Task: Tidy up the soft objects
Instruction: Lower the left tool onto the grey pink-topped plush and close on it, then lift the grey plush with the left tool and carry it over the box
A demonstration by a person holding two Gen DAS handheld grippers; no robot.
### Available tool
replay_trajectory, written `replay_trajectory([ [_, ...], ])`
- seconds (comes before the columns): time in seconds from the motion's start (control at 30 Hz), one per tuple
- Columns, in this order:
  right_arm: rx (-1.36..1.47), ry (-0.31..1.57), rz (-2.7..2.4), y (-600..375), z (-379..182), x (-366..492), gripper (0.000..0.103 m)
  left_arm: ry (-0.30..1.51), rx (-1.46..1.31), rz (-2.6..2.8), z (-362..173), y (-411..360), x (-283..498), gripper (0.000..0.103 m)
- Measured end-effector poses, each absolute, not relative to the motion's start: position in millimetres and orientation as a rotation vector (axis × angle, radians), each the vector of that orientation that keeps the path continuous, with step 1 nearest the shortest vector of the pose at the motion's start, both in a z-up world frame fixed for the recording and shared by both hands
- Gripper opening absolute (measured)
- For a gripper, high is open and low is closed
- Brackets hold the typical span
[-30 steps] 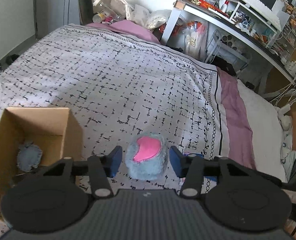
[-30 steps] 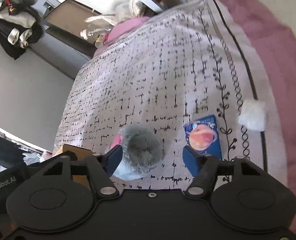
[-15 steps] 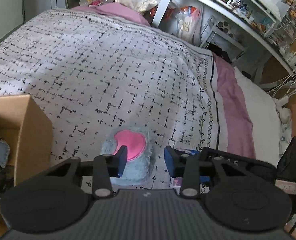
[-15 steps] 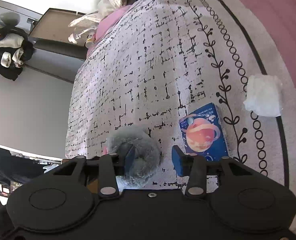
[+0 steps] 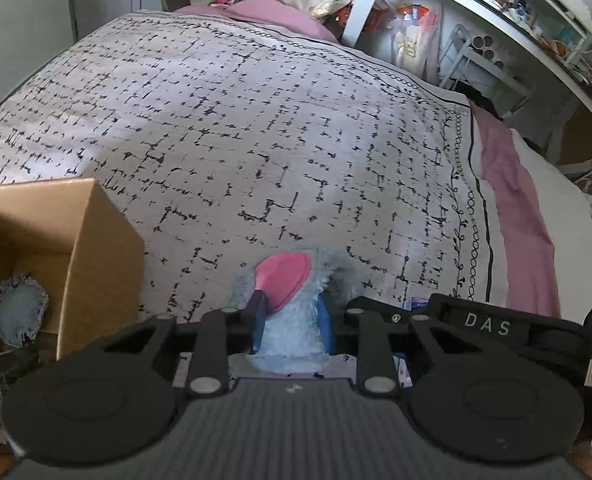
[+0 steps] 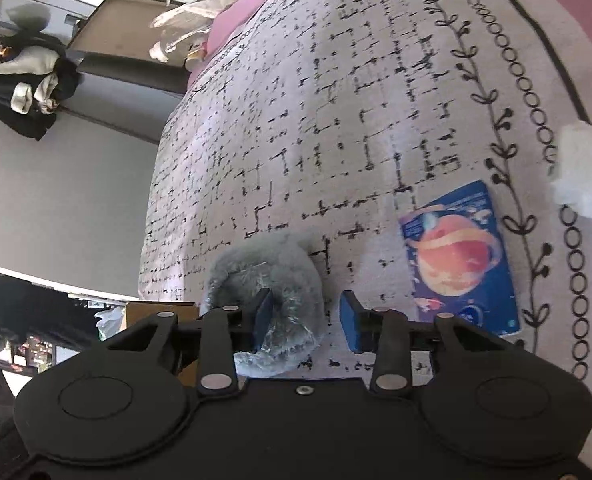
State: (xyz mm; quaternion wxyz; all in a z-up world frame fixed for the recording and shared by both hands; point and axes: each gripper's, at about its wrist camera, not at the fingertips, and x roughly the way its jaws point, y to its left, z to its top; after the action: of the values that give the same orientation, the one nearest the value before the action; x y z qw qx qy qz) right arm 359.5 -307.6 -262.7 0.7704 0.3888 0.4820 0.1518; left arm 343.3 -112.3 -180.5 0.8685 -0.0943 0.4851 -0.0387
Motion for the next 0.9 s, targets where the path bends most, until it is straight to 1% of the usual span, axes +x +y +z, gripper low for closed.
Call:
replay_trajectory([
  [0.17,0.852,1.05,0.33,-301.8,-269.3,364.6,0.032,1.026,-0.187,-0.079,-184.1,-111.4,346.5,0.026],
  [0.23,0.849,1.05,0.334,-298.4,-272.0,366.3,0.023,1.032,-0.189,-0.078,-185.8,-110.9,348.3,0.026],
  [0.4,0.821,1.029,0.331,-296.5,-266.2,363.5,0.018,1.028,-0.194,-0.08,-185.6,-111.6,348.6,0.022],
  [0.5,0.852,1.027,0.32,-304.2,-259.9,356.6,0.017,1.025,-0.194,-0.08,-180.5,-114.3,344.6,0.02],
  [0.63,0.784,1.003,0.302,-306.7,-240.5,347.2,0.017,1.051,-0.234,-0.097,-177.2,-115.9,334.5,0.019],
  [0.9,0.696,0.958,0.27,-299.9,-212.3,316.1,0.017,1.031,-0.292,-0.129,-159.0,-110.9,306.8,0.019],
])
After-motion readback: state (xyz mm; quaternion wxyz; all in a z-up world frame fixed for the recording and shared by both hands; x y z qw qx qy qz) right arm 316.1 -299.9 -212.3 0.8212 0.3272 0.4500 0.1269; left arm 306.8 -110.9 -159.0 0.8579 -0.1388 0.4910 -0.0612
